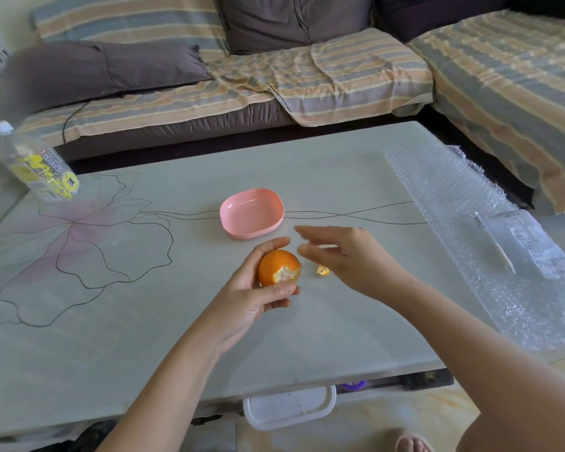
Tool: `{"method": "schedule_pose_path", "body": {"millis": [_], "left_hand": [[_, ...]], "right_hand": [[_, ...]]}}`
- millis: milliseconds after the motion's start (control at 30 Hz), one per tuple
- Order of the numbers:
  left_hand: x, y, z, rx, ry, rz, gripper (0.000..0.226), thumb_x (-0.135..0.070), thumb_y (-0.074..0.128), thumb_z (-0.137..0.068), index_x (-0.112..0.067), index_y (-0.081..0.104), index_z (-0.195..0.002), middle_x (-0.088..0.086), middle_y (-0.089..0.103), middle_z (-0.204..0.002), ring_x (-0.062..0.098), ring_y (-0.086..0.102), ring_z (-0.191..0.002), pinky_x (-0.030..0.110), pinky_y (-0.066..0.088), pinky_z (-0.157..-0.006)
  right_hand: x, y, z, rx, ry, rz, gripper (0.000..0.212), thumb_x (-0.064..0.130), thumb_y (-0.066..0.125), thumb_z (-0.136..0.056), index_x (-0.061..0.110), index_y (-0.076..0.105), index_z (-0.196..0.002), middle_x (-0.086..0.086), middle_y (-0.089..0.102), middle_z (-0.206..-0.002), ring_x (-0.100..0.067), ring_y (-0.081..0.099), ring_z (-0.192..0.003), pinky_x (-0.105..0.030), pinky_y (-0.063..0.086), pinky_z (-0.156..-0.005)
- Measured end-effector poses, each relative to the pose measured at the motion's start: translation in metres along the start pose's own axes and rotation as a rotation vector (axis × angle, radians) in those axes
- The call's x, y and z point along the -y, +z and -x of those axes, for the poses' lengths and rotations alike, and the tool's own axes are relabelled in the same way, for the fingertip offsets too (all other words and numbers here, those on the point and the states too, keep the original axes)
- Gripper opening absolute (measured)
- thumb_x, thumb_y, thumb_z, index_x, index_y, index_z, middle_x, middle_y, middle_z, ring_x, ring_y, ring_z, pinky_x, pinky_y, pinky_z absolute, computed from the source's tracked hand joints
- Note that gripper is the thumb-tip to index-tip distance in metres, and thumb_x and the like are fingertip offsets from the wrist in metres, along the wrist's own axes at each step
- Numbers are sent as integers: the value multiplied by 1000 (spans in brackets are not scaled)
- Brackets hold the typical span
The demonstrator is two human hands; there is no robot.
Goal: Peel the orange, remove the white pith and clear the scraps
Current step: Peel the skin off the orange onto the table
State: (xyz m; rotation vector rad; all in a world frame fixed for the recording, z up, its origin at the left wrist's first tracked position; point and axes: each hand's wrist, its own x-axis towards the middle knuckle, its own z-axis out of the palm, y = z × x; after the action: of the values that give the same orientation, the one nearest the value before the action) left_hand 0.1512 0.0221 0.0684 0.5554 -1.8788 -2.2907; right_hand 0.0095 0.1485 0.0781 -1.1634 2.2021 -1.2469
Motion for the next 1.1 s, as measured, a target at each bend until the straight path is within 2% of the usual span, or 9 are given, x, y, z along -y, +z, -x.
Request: {"method": "schedule_pose_path", "body": {"millis": [100,300,400,467,600,767,1000,1100], "left_hand": [[1,-7,0,3,4,-47,62,-8,73,-66,-28,57,-123,10,61,-116,24,65,-92,26,52,-73],[1,-12,5,34,-36,-124,46,-12,71,-68,-7,59,-112,5,67,-91,22,68,-84,25,53,-68],[1,-14,8,44,-60,-170,44,-16,71,-70,-4,58,-110,5,65,-85,20,66,-76,25,51,-63],[3,-14,10,31,-70,-190,43,-17,70,-69,-4,57,-108,6,63,-83,19,65,-72,25,49,-60],[6,-13,11,10,-68,-214,40,-18,69,-68,-7,56,-104,2,62,-77,15,63,-68,25,48,-58],[5,-11,13,12,-74,-193,34,-18,68,-68,-10,55,-98,-4,61,-68,13,60,-65,25,47,-57],[3,-7,15,41,-87,-182,36,-17,68,-68,-9,54,-100,-5,61,-67,12,59,-63,24,47,-57],[2,-6,15,45,-93,-180,43,-16,69,-68,-5,53,-107,-1,59,-71,13,59,-65,25,46,-56]], "right_hand": [[6,10,4,91,-224,-17,36,36,72,-79,25,67,-114,7,67,-97,-4,61,-92,-16,48,-82],[6,16,5,62,-441,198,38,45,59,-82,18,69,-107,1,64,-81,-10,55,-73,-17,42,-65],[8,19,7,110,-464,358,36,37,52,-85,8,66,-100,-7,62,-73,-22,56,-68,-37,49,-63],[11,24,7,136,-476,486,39,36,48,-86,5,64,-103,-9,61,-73,-28,55,-67,-43,49,-61],[15,26,6,173,-491,542,31,28,54,-92,2,62,-107,-13,62,-78,-32,56,-70,-45,47,-67],[19,26,9,144,-524,500,37,30,52,-83,1,68,-99,-11,60,-62,-31,56,-55,-40,50,-50],[13,25,10,100,-503,449,27,23,54,-80,2,70,-88,-13,58,-58,-35,53,-54,-42,49,-49],[11,22,10,121,-487,393,24,19,60,-78,4,72,-92,-15,57,-57,-35,51,-53,-42,48,-49]]}}
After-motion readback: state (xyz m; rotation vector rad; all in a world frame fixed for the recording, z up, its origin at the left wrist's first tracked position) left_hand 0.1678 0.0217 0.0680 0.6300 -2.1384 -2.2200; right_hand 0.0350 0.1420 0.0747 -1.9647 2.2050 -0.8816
